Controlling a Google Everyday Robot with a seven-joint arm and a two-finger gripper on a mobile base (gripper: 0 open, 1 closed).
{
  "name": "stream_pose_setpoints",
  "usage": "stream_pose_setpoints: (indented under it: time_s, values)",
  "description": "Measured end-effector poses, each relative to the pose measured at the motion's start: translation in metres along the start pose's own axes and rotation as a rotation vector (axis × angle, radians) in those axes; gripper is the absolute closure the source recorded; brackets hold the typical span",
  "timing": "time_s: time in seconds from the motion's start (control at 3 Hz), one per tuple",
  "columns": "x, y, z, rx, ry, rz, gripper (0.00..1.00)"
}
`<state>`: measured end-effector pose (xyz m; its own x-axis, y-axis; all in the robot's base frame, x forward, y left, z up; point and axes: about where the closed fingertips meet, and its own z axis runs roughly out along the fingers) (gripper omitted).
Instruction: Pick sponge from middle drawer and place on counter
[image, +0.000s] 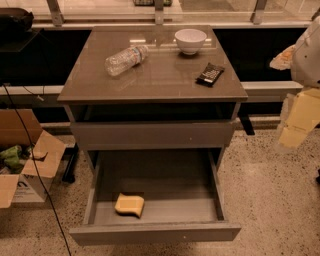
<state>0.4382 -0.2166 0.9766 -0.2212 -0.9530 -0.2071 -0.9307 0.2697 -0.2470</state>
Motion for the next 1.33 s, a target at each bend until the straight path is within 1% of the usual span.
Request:
stream_pose_setpoints:
  time_s: [0.33, 0.67, 1.33]
  values:
    - [0.0, 0.0, 0.0, 0.0, 0.0, 0.0, 0.0]
    - [-0.018, 0.012, 0.019, -0.04, -0.073, 0.009, 0.0]
    - [-0.075, 0.043, 0.1, -0.193, -0.319, 0.033, 0.0]
